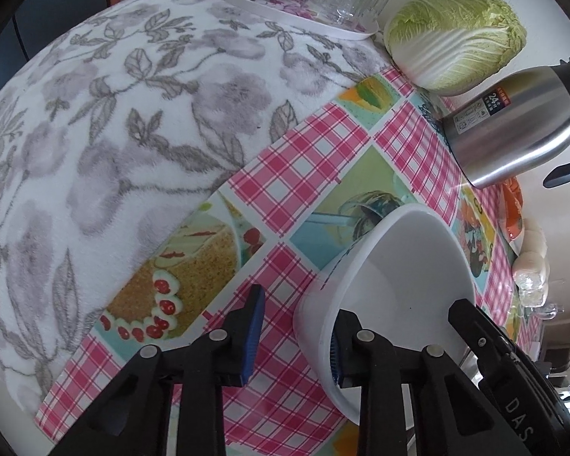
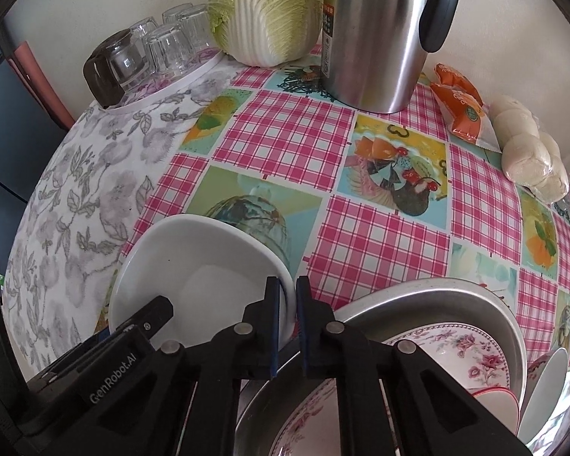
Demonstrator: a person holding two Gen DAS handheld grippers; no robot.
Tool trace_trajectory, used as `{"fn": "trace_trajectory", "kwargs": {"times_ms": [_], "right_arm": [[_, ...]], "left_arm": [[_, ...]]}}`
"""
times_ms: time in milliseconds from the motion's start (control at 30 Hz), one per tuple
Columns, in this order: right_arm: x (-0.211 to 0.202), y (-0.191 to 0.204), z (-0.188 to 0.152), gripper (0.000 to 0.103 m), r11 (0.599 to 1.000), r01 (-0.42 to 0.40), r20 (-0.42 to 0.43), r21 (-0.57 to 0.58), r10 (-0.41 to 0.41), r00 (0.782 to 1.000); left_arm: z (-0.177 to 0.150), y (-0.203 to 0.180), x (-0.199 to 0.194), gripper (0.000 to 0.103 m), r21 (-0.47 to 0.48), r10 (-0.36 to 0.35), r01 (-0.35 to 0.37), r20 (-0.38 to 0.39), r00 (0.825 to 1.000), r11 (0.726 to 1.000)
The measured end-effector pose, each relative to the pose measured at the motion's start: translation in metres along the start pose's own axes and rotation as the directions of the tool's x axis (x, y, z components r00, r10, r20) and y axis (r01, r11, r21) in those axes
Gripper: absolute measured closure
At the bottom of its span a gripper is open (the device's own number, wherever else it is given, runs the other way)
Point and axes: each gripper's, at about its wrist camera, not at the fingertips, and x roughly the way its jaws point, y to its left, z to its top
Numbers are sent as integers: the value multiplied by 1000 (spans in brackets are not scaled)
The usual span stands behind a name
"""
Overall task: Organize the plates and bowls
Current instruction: 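Close both grippers on the square white bowl rim, then lift the square white bowl with both grippers over the steel pan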
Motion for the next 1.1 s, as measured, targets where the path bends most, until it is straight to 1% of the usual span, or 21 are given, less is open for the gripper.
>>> {"fn": "trace_trajectory", "kwargs": {"times_ms": [67,133,167,200,267,367,500,767,900,1100], "right_arm": [[1,0,1,94,1000,-1,-1,-2,1,1000],[1,0,1,94,1000,-1,-1,-2,1,1000],[1,0,2,94,1000,1,-1,-2,-1,1000],[1,1,1,94,1000,4,0,-3,-4,1000],[0,3,1,94,1000,4,2,-6,-4,1000],[-1,4,0,94,1000,-13,-1,-5,13,1000],[-3,7,-3,94,999,-37,-5,1,37,999],[-16,19,-8,94,996,-89,15,-15,89,996],[-31,23,-8,94,991,-129,38,-18,130,991],[-59,21,-10,94,987,-156,80,-27,158,984]], "left_arm": [[-1,0,0,74,-3,-5,5,5,1000,1000],[-1,-1,2,80,-10,-27,27,5,1000,1000],[-1,-1,2,86,-12,-46,46,2,999,999],[-1,-2,2,88,-12,-50,50,0,999,999],[0,-3,0,89,-7,-33,33,6,999,999],[1,2,-2,89,-20,-38,38,8,999,999],[1,8,-9,90,-25,-19,20,19,1000,999],[3,20,-40,89,-28,-6,8,76,997,1000],[4,21,-59,89,-27,-18,21,113,993,999],[-2,12,-82,89,-5,-44,45,150,988,999]]}}
